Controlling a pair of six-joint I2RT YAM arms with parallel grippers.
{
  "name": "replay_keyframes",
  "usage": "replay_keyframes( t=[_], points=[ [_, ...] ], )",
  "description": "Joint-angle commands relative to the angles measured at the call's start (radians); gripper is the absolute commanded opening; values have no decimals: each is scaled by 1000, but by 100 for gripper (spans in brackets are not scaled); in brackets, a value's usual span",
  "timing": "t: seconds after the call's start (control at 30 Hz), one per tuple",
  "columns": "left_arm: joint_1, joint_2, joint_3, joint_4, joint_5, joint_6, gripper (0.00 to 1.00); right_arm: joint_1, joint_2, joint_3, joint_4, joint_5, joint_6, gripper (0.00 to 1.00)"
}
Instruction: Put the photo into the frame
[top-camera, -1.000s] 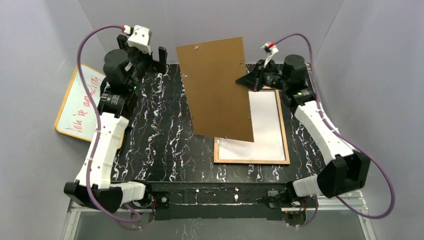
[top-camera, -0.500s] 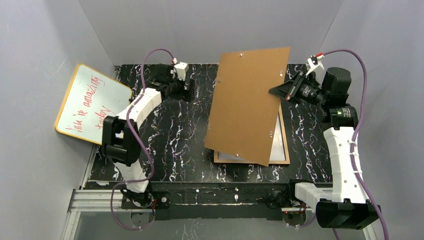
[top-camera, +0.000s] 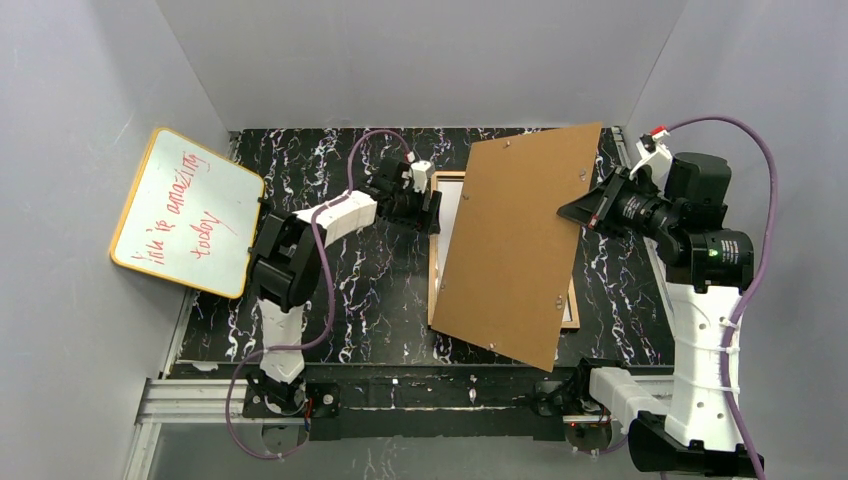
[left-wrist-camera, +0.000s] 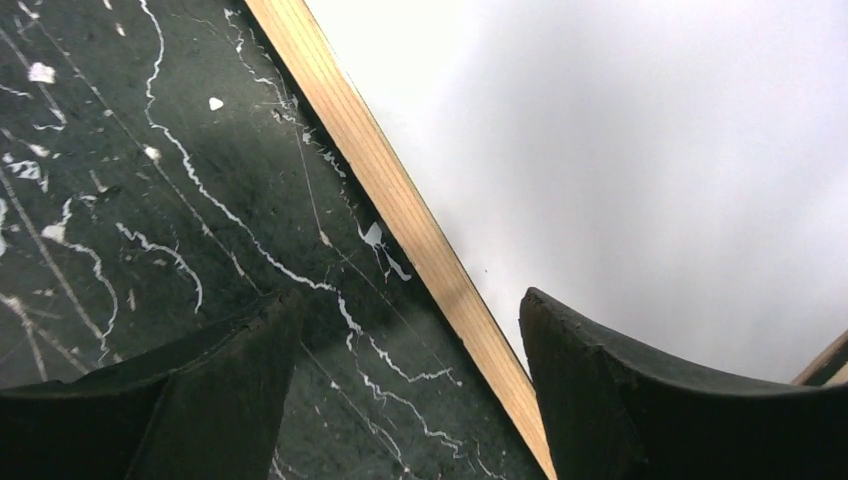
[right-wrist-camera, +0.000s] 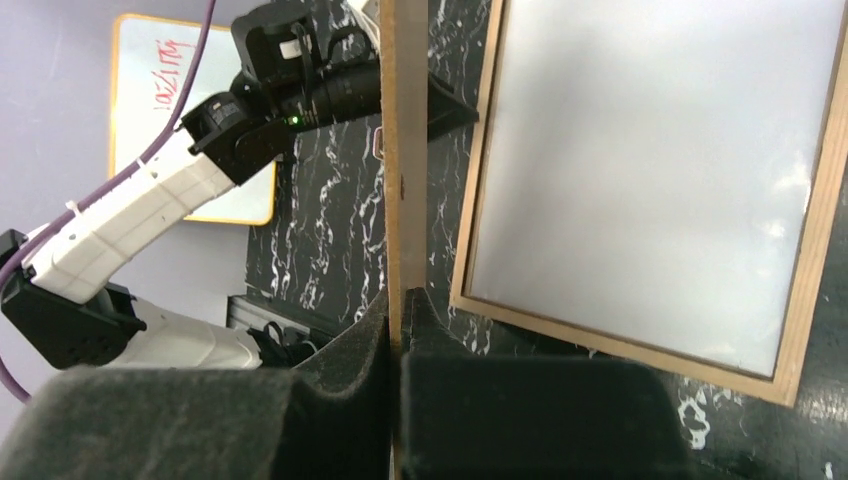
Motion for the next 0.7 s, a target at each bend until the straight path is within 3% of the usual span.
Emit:
replay_keyframes(
  t=[0.0,0.2,0.67],
  points=[
    [-14,19,6,49,-6,-32,72,0,-2,39,-33,-5,-11,1],
    [-18,52,17,71,-18,-40,49,0,-3,19,-19,-13,-6,1],
    [-45,74,9,78,-25,-40,48,0,-24,-73,47,-51,26,1]
  ],
)
